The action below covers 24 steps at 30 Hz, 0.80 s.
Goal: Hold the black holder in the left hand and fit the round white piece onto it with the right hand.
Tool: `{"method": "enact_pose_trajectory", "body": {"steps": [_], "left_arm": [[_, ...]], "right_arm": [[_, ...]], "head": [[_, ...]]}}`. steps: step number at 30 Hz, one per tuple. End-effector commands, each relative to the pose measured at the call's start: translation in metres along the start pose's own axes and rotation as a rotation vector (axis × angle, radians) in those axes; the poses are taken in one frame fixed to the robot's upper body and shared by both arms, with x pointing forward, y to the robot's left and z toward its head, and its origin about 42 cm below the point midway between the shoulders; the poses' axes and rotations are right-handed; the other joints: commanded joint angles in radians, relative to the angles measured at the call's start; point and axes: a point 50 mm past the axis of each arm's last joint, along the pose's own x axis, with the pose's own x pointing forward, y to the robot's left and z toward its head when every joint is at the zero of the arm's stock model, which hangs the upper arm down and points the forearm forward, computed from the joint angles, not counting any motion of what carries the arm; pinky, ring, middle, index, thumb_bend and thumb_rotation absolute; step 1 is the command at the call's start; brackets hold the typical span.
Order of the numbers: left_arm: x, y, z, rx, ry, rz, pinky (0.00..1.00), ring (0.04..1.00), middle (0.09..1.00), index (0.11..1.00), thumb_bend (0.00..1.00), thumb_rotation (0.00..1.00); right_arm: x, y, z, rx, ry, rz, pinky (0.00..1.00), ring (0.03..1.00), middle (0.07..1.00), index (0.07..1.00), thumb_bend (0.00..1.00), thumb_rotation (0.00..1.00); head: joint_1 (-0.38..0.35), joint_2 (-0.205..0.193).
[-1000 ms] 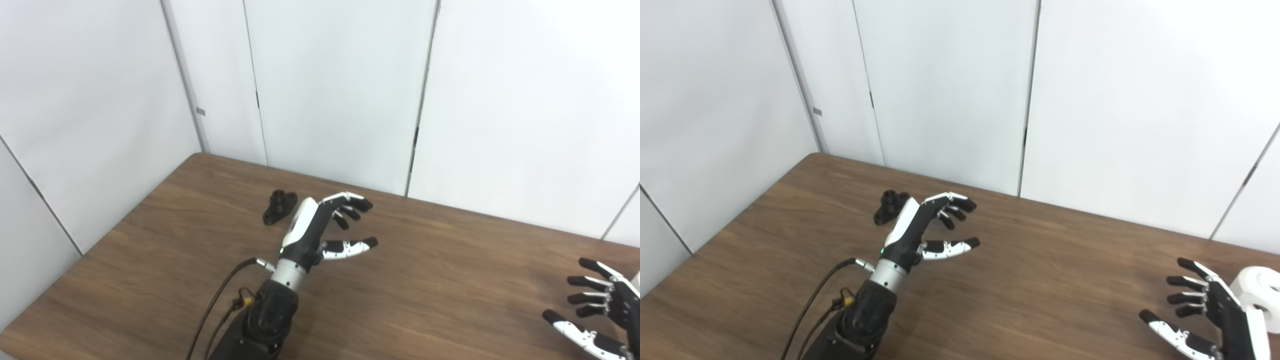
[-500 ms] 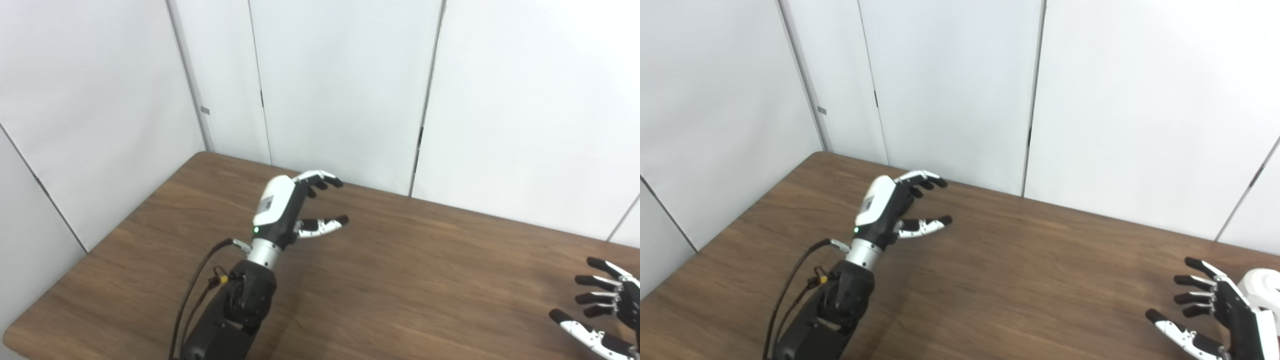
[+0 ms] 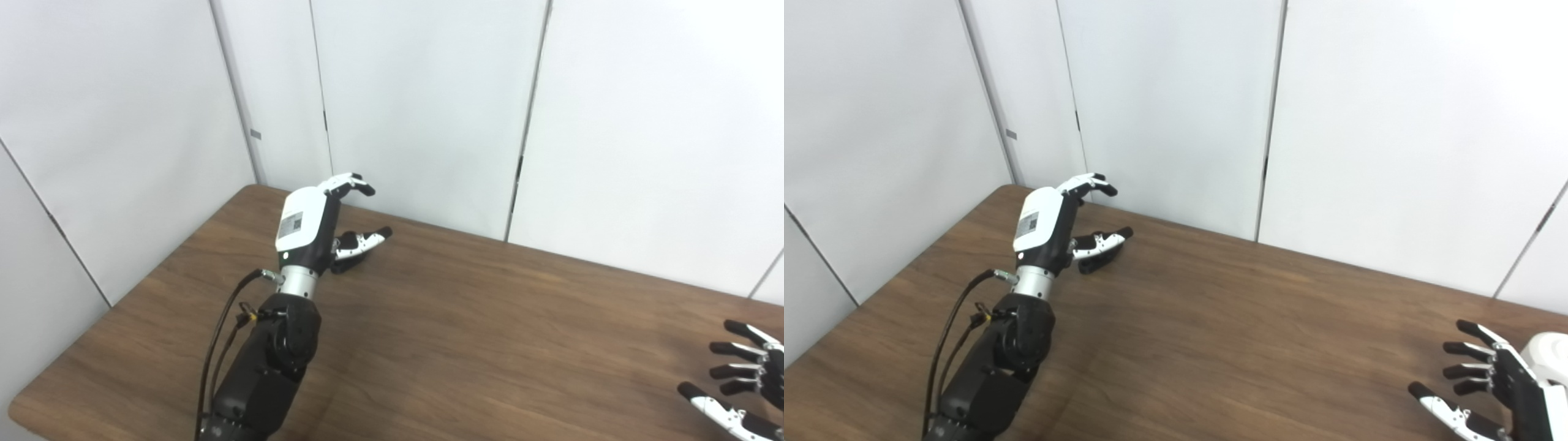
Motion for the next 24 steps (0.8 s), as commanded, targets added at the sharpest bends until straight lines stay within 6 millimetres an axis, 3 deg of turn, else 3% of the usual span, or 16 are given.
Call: {"method": "enact_pose_trajectory", "body": {"steps": [1, 5, 7, 10, 12, 15, 24], "left_arm": [[0.022, 0.018, 0.006, 0.042, -0.046, 0.105, 0.68, 0.855, 0.849, 0.652, 0.83, 0.25], [0.026, 0.018, -0.001, 0.099, 0.003, 0.126, 0.69, 0.875, 0.865, 0.682, 0.86, 0.26], [0.028, 0.018, -0.003, 0.146, 0.02, 0.125, 0.7, 0.878, 0.872, 0.698, 0.89, 0.32], [0.031, 0.019, -0.005, 0.218, 0.07, 0.11, 0.77, 0.913, 0.903, 0.719, 0.92, 0.38], [0.032, 0.018, -0.005, 0.258, 0.107, 0.102, 0.88, 0.973, 0.945, 0.737, 0.94, 0.41], [0.033, 0.016, -0.007, 0.291, 0.139, 0.094, 0.98, 0.998, 0.988, 0.715, 0.97, 0.41], [0.036, 0.011, -0.017, 0.326, 0.23, 0.071, 1.0, 1.0, 1.0, 0.685, 1.0, 0.37]], "right_arm": [[0.012, -0.011, 0.017, -0.002, -0.081, -0.026, 0.44, 0.543, 0.665, 0.771, 0.54, 0.0], [0.012, -0.012, 0.019, -0.009, -0.081, -0.025, 0.44, 0.544, 0.664, 0.771, 0.54, 0.0], [0.011, -0.013, 0.02, -0.009, -0.08, -0.025, 0.44, 0.542, 0.663, 0.772, 0.54, 0.0], [0.011, -0.013, 0.02, -0.003, -0.076, -0.026, 0.43, 0.537, 0.66, 0.771, 0.54, 0.0], [0.01, -0.014, 0.02, 0.002, -0.069, -0.025, 0.44, 0.537, 0.661, 0.772, 0.54, 0.0], [0.009, -0.014, 0.023, -0.002, -0.066, -0.025, 0.44, 0.534, 0.66, 0.771, 0.54, 0.0], [0.008, -0.015, 0.023, -0.01, -0.068, -0.02, 0.42, 0.527, 0.656, 0.769, 0.53, 0.0]], "head": [[-0.001, 0.001], [0.003, 0.003], [0.003, 0.003], [0.002, 0.009], [0.002, 0.011], [0.002, 0.015], [0.0, 0.023]]}}
